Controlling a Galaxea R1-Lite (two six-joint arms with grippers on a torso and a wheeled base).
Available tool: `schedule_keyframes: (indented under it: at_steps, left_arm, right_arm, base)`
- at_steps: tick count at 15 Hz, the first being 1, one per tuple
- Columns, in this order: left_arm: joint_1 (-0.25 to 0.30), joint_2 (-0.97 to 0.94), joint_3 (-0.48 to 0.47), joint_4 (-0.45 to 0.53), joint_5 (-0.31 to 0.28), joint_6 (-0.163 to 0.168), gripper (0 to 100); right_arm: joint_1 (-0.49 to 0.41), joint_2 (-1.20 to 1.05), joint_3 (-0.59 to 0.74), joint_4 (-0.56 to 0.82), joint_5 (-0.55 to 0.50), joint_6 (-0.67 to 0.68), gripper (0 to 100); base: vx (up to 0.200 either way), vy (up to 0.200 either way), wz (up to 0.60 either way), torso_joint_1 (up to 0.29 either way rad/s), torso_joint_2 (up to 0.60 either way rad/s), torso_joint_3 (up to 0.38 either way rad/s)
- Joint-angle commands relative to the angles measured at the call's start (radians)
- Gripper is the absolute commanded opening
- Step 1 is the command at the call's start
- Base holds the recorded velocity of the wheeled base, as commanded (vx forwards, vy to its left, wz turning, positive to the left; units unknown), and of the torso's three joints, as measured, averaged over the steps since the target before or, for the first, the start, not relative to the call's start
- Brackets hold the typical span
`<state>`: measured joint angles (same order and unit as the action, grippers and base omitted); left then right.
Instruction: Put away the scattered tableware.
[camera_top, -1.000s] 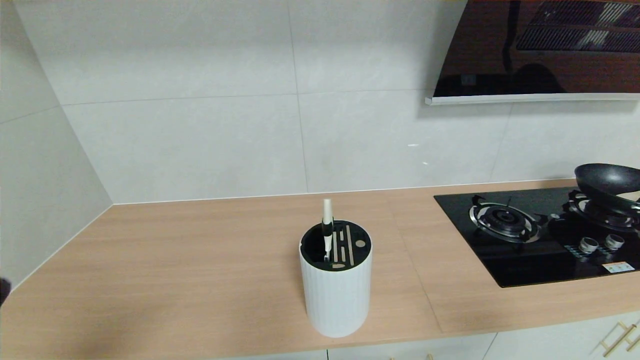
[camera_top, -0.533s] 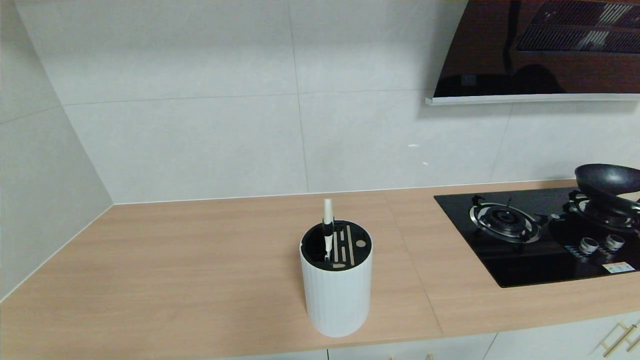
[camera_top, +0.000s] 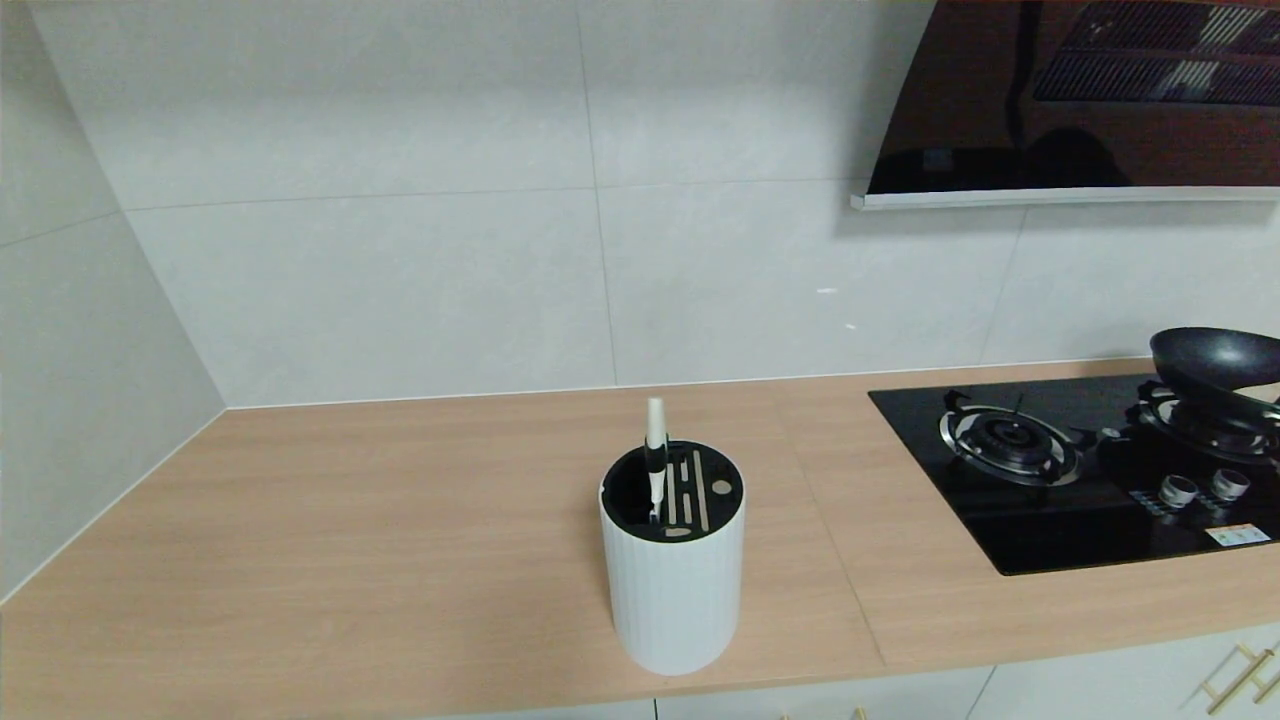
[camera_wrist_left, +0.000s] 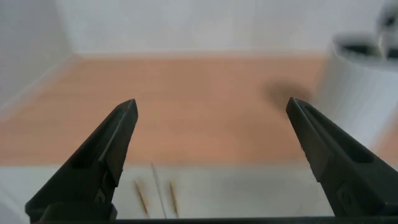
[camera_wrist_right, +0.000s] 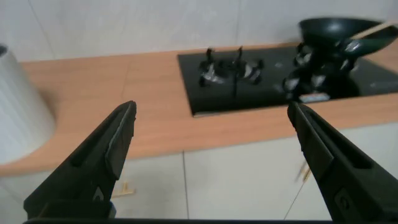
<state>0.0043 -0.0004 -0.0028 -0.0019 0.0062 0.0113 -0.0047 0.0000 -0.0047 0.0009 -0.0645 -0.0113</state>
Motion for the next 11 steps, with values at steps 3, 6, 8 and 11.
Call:
schedule_keyframes:
  at_steps: [3,6,8,11]
  left_arm:
    - [-0.004,0.007,0.003,0.003,-0.028,0.042,100]
    - [-0.004,0.002,0.003,0.003,-0.026,0.076,100]
    - [-0.004,0.002,0.001,0.003,-0.022,-0.007,100]
    - [-0.004,0.002,0.001,0.003,-0.022,-0.001,100]
  right_arm:
    - [0.000,0.000,0.005,0.007,0.011,0.004,100]
    - [0.000,0.000,0.005,0.007,0.011,0.004,100]
    - [0.000,0.000,0.005,0.007,0.011,0.005,100]
    - [0.000,0.000,0.005,0.007,0.011,0.005,100]
  base:
    - [0.000,0.000,0.00,0.000,0.00,0.000]
    - [0.000,0.000,0.00,0.000,0.00,0.000]
    - [0.000,0.000,0.00,0.000,0.00,0.000]
    - [0.000,0.000,0.00,0.000,0.00,0.000]
